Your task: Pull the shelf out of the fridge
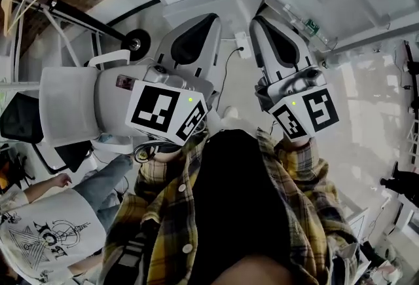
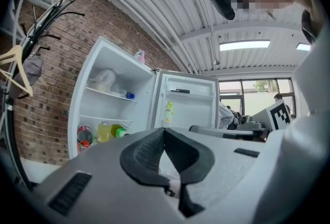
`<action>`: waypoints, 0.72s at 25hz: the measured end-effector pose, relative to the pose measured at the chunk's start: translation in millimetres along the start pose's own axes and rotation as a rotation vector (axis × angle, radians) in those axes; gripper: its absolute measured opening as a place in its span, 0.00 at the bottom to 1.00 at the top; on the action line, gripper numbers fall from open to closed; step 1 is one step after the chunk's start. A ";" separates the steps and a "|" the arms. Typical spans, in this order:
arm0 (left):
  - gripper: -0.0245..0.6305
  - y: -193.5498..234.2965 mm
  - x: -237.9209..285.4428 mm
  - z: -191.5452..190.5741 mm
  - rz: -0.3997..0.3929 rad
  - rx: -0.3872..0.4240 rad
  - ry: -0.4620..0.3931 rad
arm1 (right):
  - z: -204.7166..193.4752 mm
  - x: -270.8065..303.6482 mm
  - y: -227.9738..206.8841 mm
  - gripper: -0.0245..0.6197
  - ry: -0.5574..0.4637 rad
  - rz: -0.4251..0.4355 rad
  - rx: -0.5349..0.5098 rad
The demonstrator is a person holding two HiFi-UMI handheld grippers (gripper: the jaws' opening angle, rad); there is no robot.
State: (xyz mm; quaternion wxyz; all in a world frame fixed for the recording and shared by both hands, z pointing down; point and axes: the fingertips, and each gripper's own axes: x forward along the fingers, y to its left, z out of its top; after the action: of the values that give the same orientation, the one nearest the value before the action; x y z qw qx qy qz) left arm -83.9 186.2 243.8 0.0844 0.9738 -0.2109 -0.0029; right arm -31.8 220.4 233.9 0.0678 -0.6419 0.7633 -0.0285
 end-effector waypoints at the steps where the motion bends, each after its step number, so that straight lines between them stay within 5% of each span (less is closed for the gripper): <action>1: 0.04 -2.3 -0.3 -1.1 0.009 0.000 0.000 | -1.0 -3.3 -0.9 0.07 0.004 0.007 0.003; 10: 0.04 -12.1 -3.1 -12.9 0.068 -0.024 0.010 | -10.6 -22.5 -9.0 0.07 0.031 0.039 0.040; 18: 0.04 25.5 12.2 -11.5 0.087 -0.023 -0.003 | -19.9 15.8 -20.0 0.07 0.033 0.047 0.050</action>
State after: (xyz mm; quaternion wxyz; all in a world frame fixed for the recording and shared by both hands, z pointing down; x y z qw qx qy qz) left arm -82.9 160.1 259.7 0.0953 0.9627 -0.2532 -0.0031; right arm -17.7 200.5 255.2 0.0721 -0.6213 0.7782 -0.0565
